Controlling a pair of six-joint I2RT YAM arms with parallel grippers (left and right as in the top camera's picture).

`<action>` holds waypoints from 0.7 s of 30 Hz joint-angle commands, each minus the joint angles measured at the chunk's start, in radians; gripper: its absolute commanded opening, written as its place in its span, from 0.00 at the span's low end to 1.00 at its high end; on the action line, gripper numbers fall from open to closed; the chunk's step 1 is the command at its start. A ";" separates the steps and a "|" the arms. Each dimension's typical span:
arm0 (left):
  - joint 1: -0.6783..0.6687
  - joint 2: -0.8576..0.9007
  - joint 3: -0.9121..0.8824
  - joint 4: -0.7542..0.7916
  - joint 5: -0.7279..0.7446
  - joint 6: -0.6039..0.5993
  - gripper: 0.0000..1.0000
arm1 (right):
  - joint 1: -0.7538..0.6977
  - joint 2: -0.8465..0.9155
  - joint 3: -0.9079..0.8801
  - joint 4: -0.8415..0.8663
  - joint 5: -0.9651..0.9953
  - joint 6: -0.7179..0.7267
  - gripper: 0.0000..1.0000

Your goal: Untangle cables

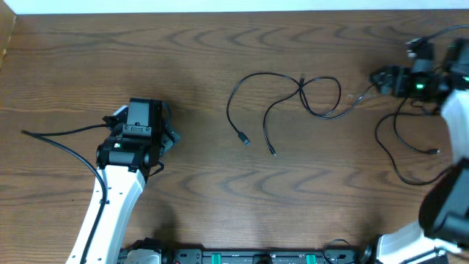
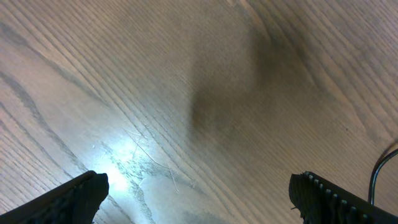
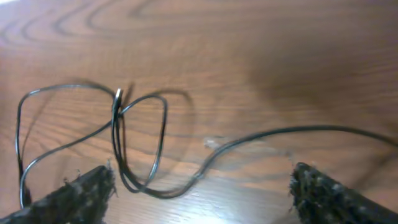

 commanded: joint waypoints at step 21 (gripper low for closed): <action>0.004 0.004 0.019 -0.002 -0.024 0.006 0.98 | 0.248 0.279 -0.005 0.115 -0.047 -0.010 0.84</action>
